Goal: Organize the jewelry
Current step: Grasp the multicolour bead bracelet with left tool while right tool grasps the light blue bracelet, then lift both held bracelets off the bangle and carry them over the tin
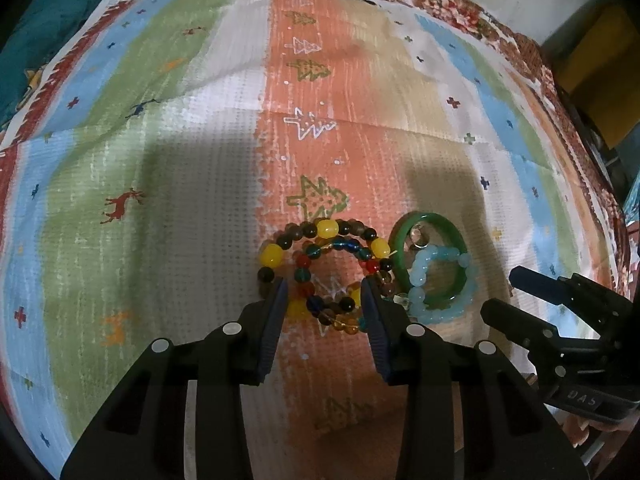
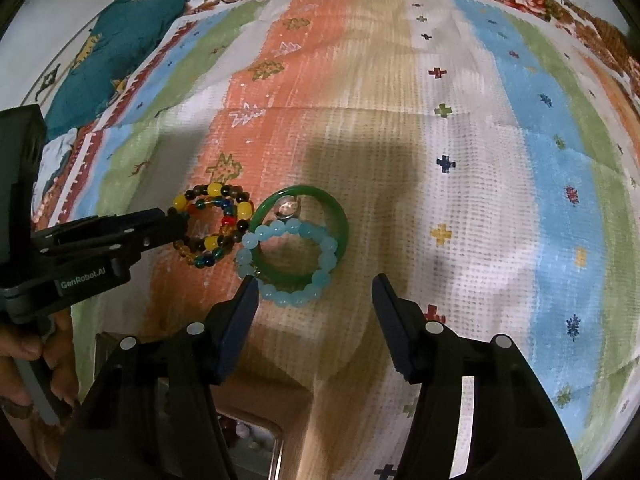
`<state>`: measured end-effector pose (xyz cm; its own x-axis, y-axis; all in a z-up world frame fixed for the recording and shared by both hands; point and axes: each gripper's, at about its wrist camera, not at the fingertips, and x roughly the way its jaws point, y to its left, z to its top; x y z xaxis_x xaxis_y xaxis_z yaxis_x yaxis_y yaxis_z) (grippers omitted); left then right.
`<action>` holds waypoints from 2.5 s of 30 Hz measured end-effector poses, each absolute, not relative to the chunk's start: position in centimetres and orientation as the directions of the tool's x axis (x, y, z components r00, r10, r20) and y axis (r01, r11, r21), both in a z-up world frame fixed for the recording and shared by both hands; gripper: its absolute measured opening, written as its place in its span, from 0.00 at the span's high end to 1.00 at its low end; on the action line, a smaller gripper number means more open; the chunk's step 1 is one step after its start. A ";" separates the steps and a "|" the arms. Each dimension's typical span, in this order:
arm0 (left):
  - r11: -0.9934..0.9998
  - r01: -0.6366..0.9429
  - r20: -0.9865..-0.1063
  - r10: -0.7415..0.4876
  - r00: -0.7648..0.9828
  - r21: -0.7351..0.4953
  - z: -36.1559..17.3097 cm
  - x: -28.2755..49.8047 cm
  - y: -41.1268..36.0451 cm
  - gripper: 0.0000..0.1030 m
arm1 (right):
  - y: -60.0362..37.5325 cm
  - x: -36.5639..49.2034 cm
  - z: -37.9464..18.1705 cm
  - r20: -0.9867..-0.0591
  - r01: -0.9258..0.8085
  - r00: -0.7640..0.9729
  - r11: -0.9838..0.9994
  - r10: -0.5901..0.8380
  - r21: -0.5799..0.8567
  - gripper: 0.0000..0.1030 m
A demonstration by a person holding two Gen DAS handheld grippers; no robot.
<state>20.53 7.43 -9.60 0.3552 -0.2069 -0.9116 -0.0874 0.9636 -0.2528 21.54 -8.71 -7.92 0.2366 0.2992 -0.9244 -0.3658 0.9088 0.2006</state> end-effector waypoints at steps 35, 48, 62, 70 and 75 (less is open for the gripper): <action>0.955 -0.103 -0.912 -0.231 0.340 -0.280 -10.2 21.6 8.2 0.91 | -7.4 22.5 -10.0 -0.945 -0.392 0.199 0.905 0.261 0.167 0.88; 0.951 -0.078 -0.883 -0.246 0.399 -0.300 -7.3 20.1 7.6 0.91 | -8.1 22.0 -6.9 -0.920 -0.406 0.290 0.904 0.263 0.131 0.88; 0.965 -0.021 -0.861 -0.224 0.456 -0.262 -4.5 18.2 5.8 0.91 | -8.5 19.6 -3.9 -0.891 -0.434 0.362 0.895 0.273 0.098 0.88; 0.970 0.000 -0.849 -0.214 0.484 -0.245 -3.2 17.1 5.0 0.91 | -9.1 18.9 -2.5 -0.874 -0.425 0.384 0.898 0.296 0.118 0.88; 0.971 -0.007 -0.830 -0.202 0.519 -0.240 -2.1 16.2 4.5 0.91 | -9.3 18.2 -1.5 -0.861 -0.430 0.399 0.894 0.315 0.128 0.88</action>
<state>16.23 4.49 -2.08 0.5193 -0.2018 -0.8304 -0.0071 0.9707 -0.2403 18.23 -9.33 -1.47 0.3992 0.3154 -0.8609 -0.4297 0.8938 0.1282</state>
